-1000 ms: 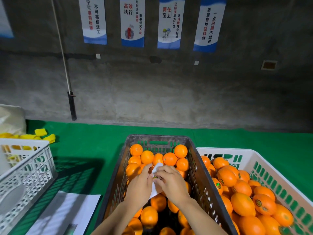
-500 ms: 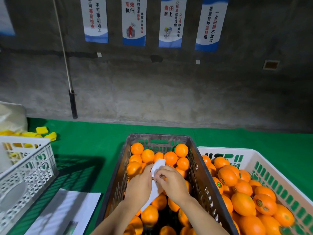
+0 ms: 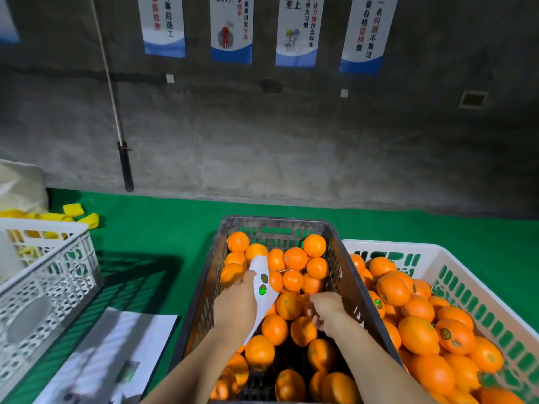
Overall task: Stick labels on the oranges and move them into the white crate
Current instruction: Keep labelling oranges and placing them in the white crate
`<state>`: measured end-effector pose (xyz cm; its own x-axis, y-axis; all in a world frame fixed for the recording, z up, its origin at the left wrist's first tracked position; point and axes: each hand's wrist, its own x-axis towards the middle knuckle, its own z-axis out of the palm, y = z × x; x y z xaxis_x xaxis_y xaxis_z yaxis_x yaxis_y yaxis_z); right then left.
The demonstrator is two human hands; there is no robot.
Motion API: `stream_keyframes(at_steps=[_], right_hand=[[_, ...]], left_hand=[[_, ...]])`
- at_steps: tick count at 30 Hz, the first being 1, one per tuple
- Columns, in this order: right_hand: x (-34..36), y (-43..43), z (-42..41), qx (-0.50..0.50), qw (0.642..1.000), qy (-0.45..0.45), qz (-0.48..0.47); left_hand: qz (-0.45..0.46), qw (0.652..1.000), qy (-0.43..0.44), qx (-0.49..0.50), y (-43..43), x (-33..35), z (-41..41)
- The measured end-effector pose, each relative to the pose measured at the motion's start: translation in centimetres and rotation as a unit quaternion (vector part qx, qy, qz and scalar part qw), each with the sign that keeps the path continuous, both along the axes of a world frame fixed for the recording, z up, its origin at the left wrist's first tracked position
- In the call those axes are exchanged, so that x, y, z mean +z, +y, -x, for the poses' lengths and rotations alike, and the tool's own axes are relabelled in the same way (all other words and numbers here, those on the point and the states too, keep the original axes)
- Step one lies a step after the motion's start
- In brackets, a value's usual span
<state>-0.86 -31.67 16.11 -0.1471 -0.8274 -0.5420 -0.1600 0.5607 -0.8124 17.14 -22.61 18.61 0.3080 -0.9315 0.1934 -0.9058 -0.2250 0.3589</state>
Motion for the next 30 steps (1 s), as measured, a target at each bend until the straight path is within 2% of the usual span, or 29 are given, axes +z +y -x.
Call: stream_keyframes(at_steps=[2, 5, 11, 13, 17, 20, 22, 23, 27, 30], right_hand=[[-0.9, -0.2, 0.7, -0.039, 0.993, -0.077, -0.087], [-1.8, -0.8, 1.2, -0.053, 0.975, -0.157, -0.151], [-1.7, -1.1, 1.8, -0.086, 0.960, -0.204, -0.172], [-1.6, -1.1, 1.8, -0.078, 0.961, -0.193, -0.181], [-2.1, -1.3, 1.2, -0.027, 0.982, -0.107, -0.156], [-2.7, -1.2, 0.5, 0.003, 0.997, 0.040, -0.071], [-3.5, -1.0, 0.4, 0.079, 0.980, 0.182, 0.007], [-3.8, -0.8, 0.3, 0.112, 0.967, 0.225, 0.026], [-3.6, 0.0, 0.4, 0.177, 0.932, 0.314, 0.025], [-3.5, 0.6, 0.7, 0.206, 0.894, 0.390, 0.077]], left_hand=[[0.002, 1.000, 0.005, -0.005, -0.1, -0.2, -0.1], [0.005, 1.000, 0.008, -0.013, -0.1, 0.0, 0.1], [0.004, 1.000, -0.007, -0.011, -0.2, 0.0, 0.2], [0.004, 1.000, -0.007, -0.013, -0.3, -0.2, 0.2], [0.000, 1.000, 0.002, -0.018, -0.4, -0.1, 0.3], [-0.011, 1.000, 0.007, -0.023, -0.5, 0.0, 0.4], [-0.018, 1.000, 0.001, -0.023, -0.4, 0.2, 0.4], [-0.020, 1.000, -0.001, -0.023, -0.4, 0.2, 0.5], [-0.026, 0.999, 0.000, -0.022, -0.2, 0.4, 0.5], [-0.028, 0.999, 0.006, -0.026, 0.0, 0.5, 0.4]])
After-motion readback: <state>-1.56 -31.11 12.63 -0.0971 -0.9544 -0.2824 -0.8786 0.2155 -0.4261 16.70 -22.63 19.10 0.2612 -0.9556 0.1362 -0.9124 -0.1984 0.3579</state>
